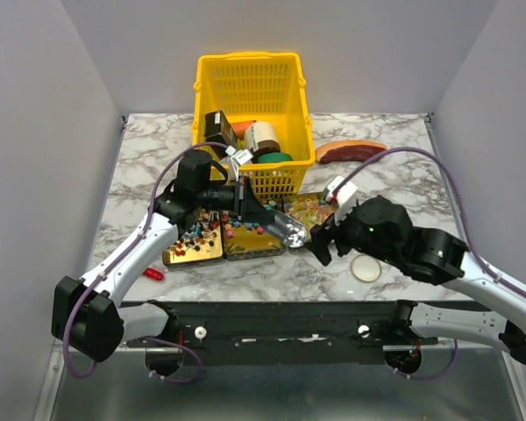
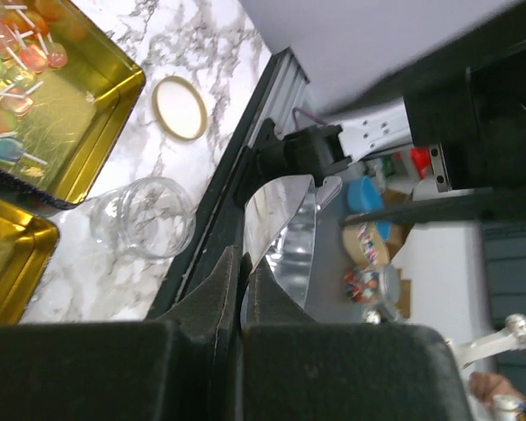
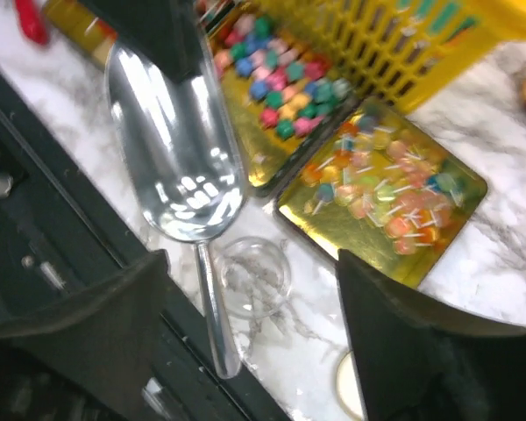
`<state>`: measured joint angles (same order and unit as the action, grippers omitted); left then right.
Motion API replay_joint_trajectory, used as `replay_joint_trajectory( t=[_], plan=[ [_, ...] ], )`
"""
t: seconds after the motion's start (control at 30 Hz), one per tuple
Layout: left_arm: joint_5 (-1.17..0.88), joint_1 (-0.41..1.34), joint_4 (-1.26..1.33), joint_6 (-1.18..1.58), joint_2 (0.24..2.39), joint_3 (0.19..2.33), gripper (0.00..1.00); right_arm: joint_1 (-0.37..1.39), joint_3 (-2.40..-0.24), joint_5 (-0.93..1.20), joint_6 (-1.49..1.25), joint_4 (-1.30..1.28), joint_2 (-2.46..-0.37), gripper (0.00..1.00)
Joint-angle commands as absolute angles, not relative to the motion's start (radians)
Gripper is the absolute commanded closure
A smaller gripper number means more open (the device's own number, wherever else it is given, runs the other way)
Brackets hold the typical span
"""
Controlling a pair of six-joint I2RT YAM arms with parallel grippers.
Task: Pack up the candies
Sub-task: Adjust the spatula.
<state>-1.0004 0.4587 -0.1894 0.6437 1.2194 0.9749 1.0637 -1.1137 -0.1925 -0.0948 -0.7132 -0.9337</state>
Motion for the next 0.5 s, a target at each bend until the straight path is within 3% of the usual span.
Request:
replay_joint_trajectory(
  t=[0.0,0.17,0.27,0.47],
  plan=[
    [-0.979,0.465,-0.005,0.876,1.177,0.934,1.0,1.062,-1.089,-0.4,-0.141,-0.594,-0.85,0.0],
    [-0.976,0.465,0.035,0.969,1.187,0.933,1.0,1.062,-1.046,-0.323,-0.069,-0.54,-0.758,0.0],
    [-0.992,0.465,0.054,1.006,1.198,0.927,1.0,1.06,-1.051,-0.198,-0.023,-0.544,-0.753,0.14],
    [-1.015,0.465,0.049,1.091,1.218,0.919,1.0,1.061,-1.121,-0.095,0.021,-0.656,-0.842,0.21]
  ],
)
